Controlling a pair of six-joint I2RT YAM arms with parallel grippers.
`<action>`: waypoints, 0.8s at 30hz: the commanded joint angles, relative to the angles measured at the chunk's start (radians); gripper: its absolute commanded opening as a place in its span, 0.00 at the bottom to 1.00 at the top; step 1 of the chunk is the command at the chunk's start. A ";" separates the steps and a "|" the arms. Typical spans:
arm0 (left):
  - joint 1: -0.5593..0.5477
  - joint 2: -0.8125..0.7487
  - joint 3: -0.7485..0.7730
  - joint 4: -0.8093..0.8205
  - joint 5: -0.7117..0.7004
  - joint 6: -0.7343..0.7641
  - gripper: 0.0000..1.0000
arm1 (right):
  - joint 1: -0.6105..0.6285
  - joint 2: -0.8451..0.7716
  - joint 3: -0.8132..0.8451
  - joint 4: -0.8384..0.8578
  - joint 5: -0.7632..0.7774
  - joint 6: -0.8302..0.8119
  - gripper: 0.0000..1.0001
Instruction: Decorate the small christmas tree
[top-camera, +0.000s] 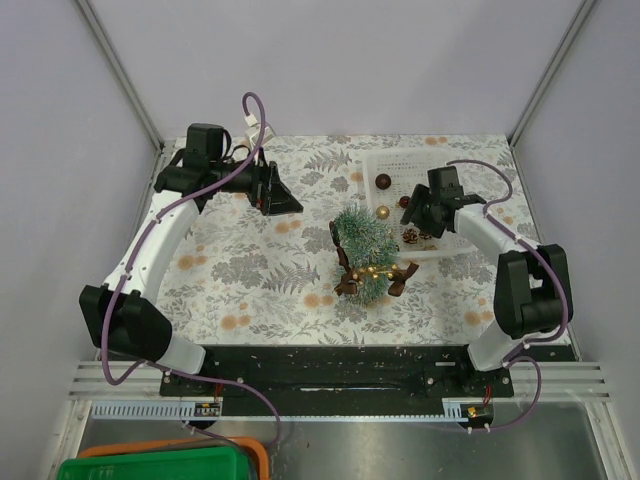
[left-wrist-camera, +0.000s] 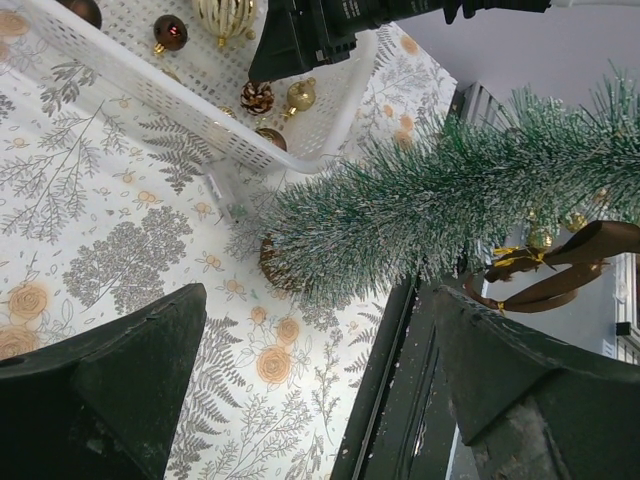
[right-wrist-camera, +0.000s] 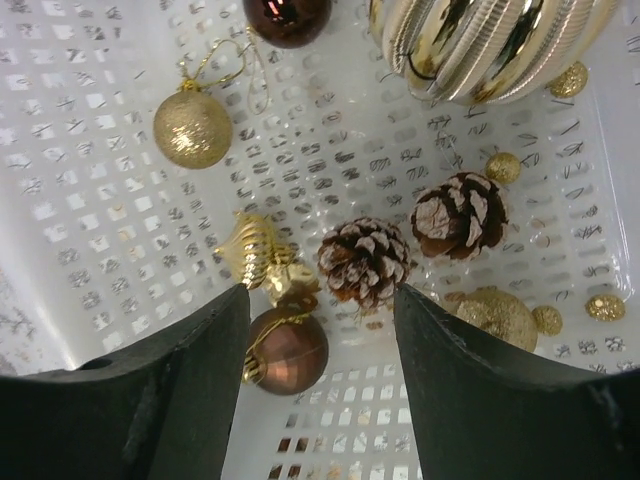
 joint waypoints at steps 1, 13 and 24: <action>0.001 -0.014 0.013 0.024 -0.052 -0.022 0.99 | 0.009 0.061 0.000 0.051 0.056 -0.040 0.66; -0.001 0.000 0.026 -0.054 -0.076 0.038 0.99 | 0.017 0.167 0.054 0.057 0.085 -0.069 0.56; -0.001 -0.005 0.042 -0.069 -0.110 0.049 0.99 | 0.018 0.194 0.288 0.018 0.126 -0.077 0.63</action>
